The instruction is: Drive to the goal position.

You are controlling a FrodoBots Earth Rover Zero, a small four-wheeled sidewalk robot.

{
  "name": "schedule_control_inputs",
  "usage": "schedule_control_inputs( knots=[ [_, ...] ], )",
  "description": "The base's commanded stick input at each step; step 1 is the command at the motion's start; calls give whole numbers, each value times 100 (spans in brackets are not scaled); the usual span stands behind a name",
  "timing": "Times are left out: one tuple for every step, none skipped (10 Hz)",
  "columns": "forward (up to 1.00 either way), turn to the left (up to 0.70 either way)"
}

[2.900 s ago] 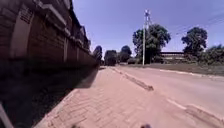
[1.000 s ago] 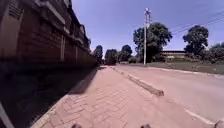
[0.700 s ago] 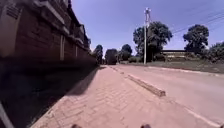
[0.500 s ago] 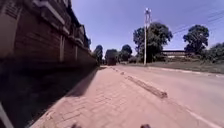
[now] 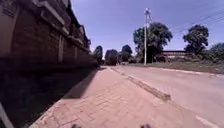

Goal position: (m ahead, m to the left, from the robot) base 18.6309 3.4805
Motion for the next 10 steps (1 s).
schedule_control_inputs(
  knots=[
    [30,0],
    [30,0],
    [30,0],
    [30,0],
    [30,0],
    [30,0],
    [30,0],
    [30,0],
    [30,0],
    [30,0]
  ],
)
